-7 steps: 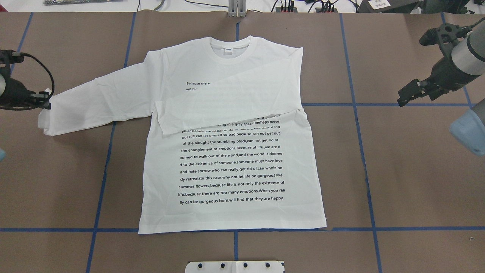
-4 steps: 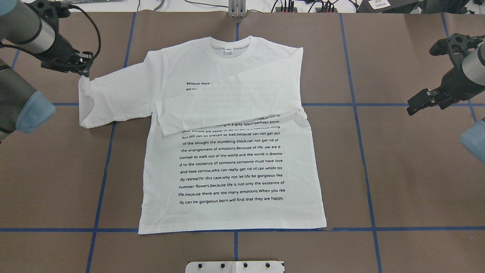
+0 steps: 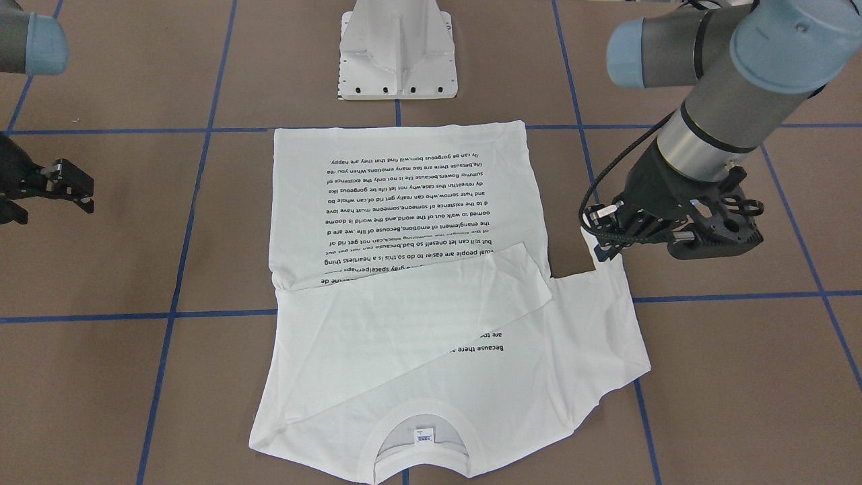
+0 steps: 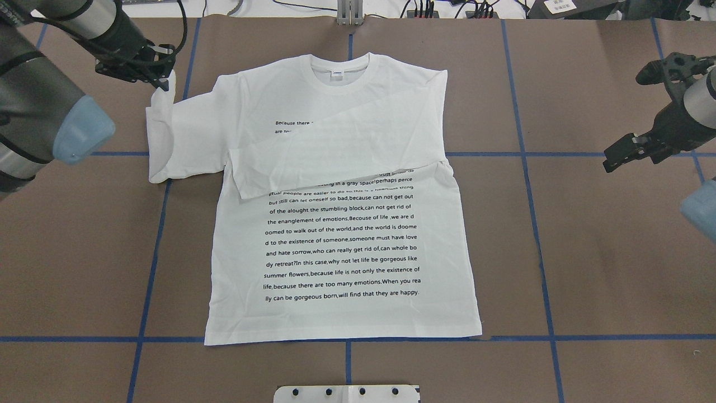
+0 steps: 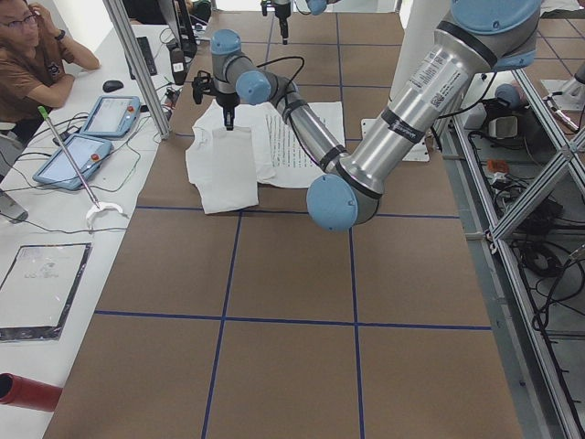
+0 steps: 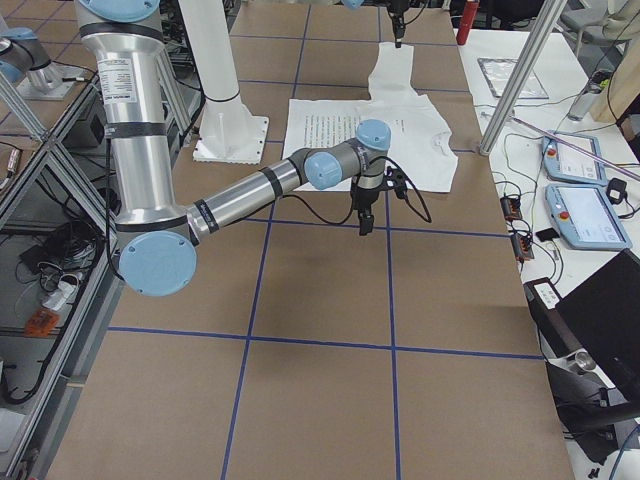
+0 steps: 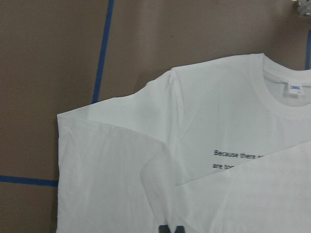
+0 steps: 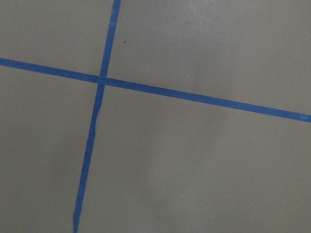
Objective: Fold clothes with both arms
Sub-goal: 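Grasp the sleeve cuff with the left gripper and lift it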
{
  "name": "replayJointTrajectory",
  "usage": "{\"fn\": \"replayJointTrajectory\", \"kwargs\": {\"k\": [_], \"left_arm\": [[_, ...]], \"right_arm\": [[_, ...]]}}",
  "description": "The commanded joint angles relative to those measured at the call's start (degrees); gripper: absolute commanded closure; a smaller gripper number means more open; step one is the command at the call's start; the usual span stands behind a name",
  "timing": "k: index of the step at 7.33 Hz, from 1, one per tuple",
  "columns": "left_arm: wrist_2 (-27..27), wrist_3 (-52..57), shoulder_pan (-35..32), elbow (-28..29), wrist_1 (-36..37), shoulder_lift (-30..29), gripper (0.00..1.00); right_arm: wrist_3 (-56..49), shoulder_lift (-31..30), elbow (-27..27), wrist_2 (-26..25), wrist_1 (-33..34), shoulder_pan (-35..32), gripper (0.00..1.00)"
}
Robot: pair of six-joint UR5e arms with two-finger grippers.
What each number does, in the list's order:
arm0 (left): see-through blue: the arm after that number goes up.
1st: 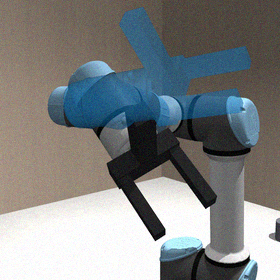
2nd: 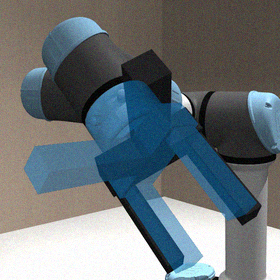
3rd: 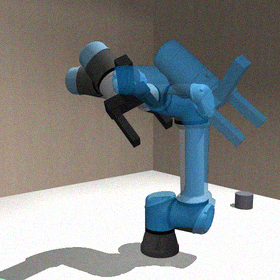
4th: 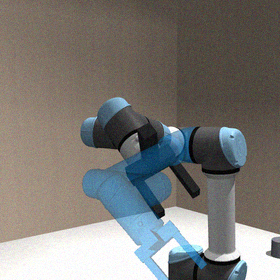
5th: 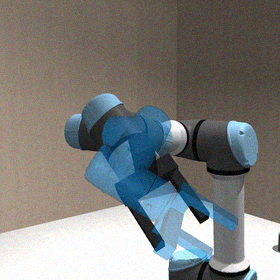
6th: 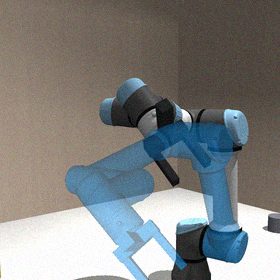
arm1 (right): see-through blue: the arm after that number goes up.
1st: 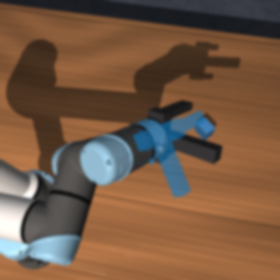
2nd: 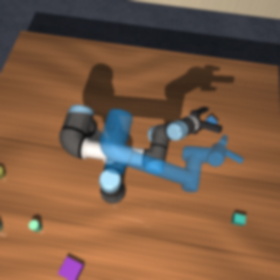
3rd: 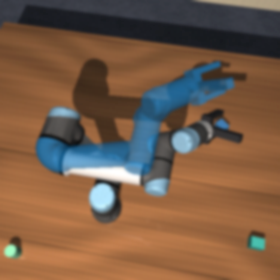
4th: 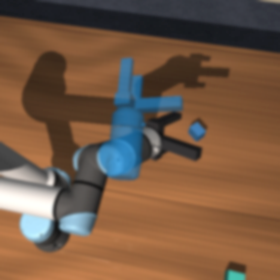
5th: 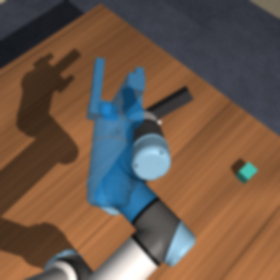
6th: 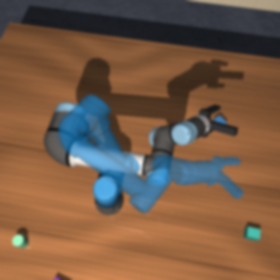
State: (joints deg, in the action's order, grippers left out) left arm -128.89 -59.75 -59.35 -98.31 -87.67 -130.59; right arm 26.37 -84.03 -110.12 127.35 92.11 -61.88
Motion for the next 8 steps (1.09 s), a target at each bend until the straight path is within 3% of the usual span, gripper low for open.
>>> {"fn": "replayJointTrajectory", "kwargs": {"k": [1, 4, 6, 8], "left_arm": [[-5.04, -9.63, -0.23, -0.13, -0.22, -8.33, 1.00], [-4.96, -14.86, -0.06, 0.22, -2.06, -12.84, 1.00], [-4.53, -15.65, 0.90, 2.23, -5.39, -12.41, 1.00], [0.54, -24.21, 5.18, 7.92, -15.97, -12.93, 1.00]], "right_arm": [[-0.09, -0.08, -0.36, -0.26, -0.09, -0.08, 0.00], [-0.09, -0.87, -0.89, -0.87, 0.00, -0.08, 0.00], [0.00, -1.48, -1.77, -0.79, 0.00, -0.08, 0.00], [0.00, -1.48, -1.33, -0.87, 0.00, -0.08, 0.00]]}}
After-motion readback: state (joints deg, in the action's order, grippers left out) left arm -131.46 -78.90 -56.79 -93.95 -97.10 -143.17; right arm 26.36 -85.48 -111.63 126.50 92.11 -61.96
